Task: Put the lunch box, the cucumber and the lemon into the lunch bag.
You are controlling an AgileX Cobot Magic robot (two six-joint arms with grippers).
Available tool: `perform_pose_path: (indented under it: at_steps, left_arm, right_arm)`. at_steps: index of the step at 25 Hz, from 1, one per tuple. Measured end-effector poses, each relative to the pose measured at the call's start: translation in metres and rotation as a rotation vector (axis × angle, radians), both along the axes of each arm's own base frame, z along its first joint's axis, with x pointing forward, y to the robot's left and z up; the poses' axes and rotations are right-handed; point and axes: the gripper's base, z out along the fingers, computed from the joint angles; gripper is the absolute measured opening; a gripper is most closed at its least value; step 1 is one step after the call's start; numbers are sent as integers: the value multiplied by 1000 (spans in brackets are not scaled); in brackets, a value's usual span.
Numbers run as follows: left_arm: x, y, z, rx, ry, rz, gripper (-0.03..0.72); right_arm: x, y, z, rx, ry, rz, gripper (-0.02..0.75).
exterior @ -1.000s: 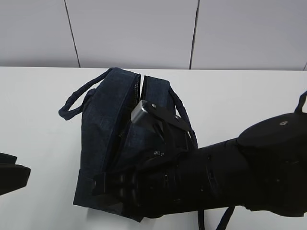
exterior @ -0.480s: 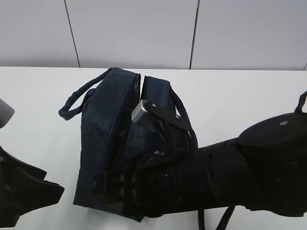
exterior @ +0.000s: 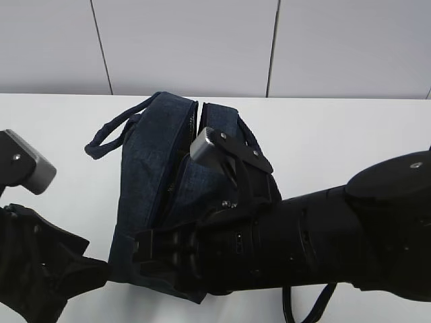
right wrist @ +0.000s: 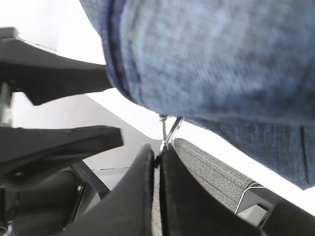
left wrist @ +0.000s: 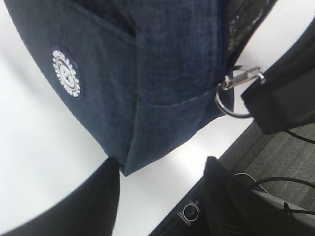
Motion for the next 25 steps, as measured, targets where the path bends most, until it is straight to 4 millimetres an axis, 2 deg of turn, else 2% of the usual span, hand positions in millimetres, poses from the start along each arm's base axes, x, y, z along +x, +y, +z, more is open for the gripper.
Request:
perform_pose_path:
  at_steps: [9, 18, 21, 25]
  left_arm:
    - [12, -12, -32, 82, 83, 11, 374]
    - [13, -24, -35, 79, 1, 11, 351]
    - [14, -25, -36, 79, -4, 17, 287]
    - [16, -25, -39, 88, -3, 23, 139]
  right_arm:
    - [0, 0, 1, 2, -2, 0, 0]
    - [0, 0, 1, 2, -1, 1, 0]
    - [0, 0, 1, 3, -2, 4, 0]
    - [-1, 0, 1, 4, -2, 6, 0]
